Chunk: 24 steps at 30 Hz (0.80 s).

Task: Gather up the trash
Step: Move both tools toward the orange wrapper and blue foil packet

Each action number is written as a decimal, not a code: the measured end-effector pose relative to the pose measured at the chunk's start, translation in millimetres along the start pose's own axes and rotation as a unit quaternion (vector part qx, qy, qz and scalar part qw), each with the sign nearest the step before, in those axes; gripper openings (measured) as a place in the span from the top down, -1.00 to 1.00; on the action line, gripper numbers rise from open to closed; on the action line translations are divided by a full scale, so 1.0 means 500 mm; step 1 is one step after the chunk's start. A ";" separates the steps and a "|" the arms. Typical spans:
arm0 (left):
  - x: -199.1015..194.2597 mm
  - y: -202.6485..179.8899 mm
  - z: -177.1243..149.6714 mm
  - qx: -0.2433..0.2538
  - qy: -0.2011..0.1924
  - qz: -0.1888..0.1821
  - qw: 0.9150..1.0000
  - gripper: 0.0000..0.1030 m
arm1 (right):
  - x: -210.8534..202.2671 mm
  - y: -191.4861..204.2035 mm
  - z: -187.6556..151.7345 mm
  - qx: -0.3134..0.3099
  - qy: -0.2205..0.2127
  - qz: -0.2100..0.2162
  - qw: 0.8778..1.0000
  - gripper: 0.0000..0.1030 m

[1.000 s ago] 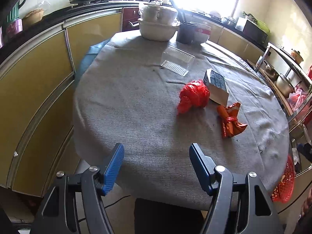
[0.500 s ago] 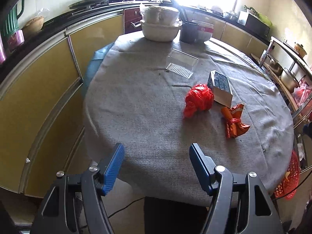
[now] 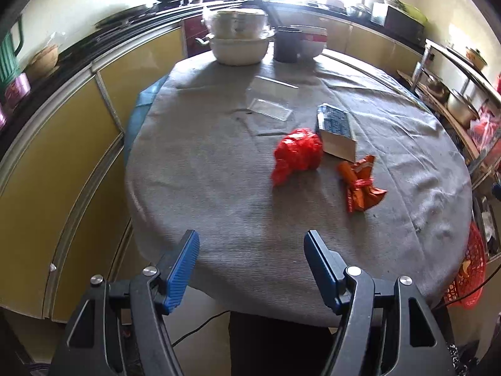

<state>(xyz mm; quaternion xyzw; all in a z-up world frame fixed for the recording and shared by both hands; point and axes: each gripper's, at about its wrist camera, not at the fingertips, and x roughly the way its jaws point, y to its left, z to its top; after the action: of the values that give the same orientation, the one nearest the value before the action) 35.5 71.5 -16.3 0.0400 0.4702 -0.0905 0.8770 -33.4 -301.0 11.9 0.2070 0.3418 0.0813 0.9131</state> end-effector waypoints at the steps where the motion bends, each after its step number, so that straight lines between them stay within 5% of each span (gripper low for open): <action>1: -0.003 -0.007 0.001 0.004 -0.001 0.000 1.000 -0.36 | -0.003 -0.004 -0.002 0.002 -0.001 0.000 1.000 -0.34; 24: -0.027 -0.133 0.036 0.059 0.002 0.034 0.998 -0.36 | -0.036 -0.130 -0.058 0.062 -0.020 0.028 0.997 -0.34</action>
<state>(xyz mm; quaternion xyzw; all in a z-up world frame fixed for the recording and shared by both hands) 29.8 5.1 5.8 0.1076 0.4639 -0.0876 0.8749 -65.6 -355.4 -25.1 0.2740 0.3218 0.0818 0.9026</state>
